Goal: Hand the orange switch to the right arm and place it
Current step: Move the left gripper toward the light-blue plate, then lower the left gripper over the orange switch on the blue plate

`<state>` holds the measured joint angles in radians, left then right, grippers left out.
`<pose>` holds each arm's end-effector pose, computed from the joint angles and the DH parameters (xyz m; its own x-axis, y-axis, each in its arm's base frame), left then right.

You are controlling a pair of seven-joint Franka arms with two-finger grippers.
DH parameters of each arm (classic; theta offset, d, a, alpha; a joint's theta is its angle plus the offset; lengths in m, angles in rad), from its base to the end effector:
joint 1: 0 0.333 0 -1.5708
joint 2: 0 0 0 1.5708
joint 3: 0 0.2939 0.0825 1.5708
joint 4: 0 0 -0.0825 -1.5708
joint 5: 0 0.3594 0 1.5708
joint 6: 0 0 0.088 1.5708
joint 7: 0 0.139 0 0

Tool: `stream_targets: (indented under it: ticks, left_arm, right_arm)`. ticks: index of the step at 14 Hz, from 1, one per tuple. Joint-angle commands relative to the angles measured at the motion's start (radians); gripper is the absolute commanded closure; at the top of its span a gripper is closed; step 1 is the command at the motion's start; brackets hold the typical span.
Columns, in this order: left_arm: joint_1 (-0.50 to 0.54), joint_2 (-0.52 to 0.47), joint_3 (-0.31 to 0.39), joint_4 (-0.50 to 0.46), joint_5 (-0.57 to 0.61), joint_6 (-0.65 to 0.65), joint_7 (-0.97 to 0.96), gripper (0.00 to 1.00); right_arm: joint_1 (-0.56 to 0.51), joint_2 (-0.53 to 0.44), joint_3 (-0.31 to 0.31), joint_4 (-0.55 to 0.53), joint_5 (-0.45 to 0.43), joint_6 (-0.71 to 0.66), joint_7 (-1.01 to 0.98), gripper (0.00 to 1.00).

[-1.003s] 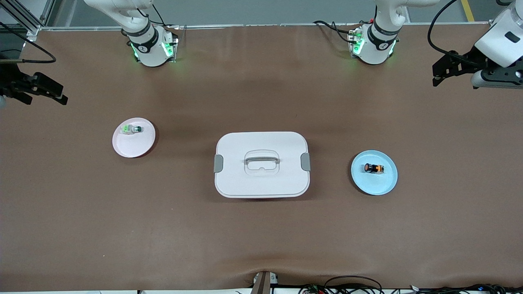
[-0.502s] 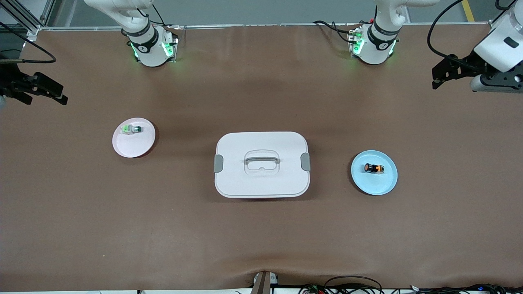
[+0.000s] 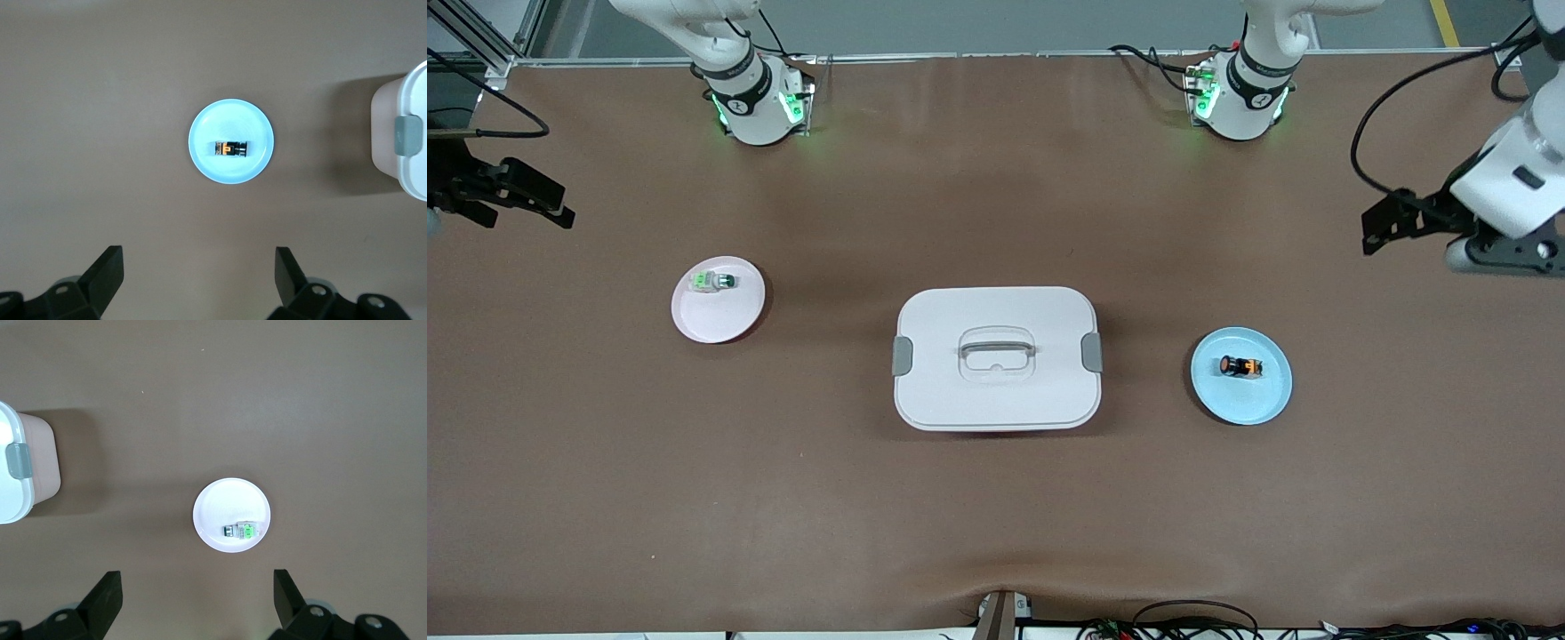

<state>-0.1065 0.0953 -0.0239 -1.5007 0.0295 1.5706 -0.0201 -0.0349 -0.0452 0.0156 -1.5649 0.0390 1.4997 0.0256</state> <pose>0.5518 -0.0677 0.5500 0.9936 -0.1100 -0.0248 -0.1107 -0.9935 -0.0277 0.5091 -0.0040 0.5904 0.9989 -0.0421 -0.0209 -0.0429 -0.9984 -0.0377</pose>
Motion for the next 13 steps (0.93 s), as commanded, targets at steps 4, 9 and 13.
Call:
stream_targets:
  ticks: [4,9,13]
  left_arm:
    - [-0.013,0.078,-0.011,-0.111,-0.003,0.135,0.002,0.00]
    - [-0.002,0.086,-0.011,-0.309,-0.002,0.399,0.003,0.00]
    - [-0.001,0.119,-0.011,-0.423,-0.002,0.564,0.005,0.00]
  right_arm:
    - [-0.008,-0.016,0.004,-0.012,0.007,-0.003,0.008,0.00]
    - [-0.008,-0.016,0.004,-0.012,0.007,-0.004,0.008,0.00]
    - [-0.008,-0.016,0.004,-0.012,0.007,-0.004,0.008,0.00]
